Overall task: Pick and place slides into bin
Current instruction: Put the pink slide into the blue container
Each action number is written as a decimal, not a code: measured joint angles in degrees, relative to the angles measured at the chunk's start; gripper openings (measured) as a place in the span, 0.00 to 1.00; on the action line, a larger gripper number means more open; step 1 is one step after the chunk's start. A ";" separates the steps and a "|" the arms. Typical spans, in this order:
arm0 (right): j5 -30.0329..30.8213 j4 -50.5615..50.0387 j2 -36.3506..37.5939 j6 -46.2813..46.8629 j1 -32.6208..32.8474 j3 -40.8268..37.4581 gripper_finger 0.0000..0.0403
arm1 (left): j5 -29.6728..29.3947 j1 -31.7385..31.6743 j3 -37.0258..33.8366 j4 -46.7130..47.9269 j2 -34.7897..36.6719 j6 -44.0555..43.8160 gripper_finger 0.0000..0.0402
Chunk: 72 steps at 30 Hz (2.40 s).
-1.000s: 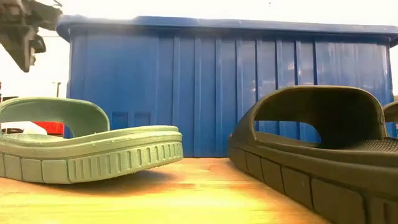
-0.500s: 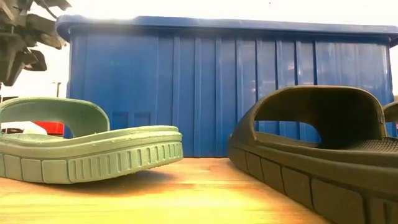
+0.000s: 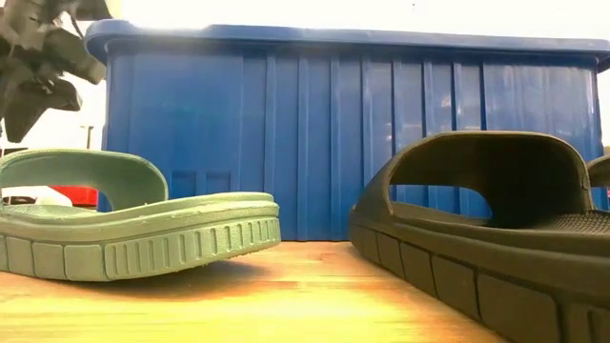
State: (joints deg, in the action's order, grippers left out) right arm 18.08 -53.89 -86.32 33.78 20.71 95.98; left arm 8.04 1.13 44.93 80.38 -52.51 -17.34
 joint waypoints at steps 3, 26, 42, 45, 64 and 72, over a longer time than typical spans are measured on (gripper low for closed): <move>0.01 -0.23 0.00 0.00 0.00 0.00 0.52 | -1.79 1.47 0.26 0.66 -3.18 0.38 0.39; 0.17 -2.97 0.02 -0.26 -0.02 0.00 0.52 | -16.30 32.91 4.23 4.13 2.76 -31.21 0.31; 1.08 -2.93 0.02 0.20 -0.02 0.00 0.52 | -29.42 53.13 3.27 6.98 -17.32 -53.58 0.31; 1.08 -2.93 0.02 0.22 -0.02 0.00 0.52 | -28.40 54.20 1.80 6.93 -18.64 -58.15 0.31; 1.06 -2.91 0.02 0.68 0.00 0.00 0.52 | -25.86 52.19 -0.90 1.05 -30.29 -58.89 0.31; 1.03 -2.84 0.02 2.72 0.00 0.00 0.52 | -25.84 48.59 -0.88 1.09 -39.19 -58.87 0.31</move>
State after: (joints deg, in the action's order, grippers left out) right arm 19.11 -56.73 -86.30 36.50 20.71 95.98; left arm -17.80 49.72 44.05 81.47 -91.69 -76.20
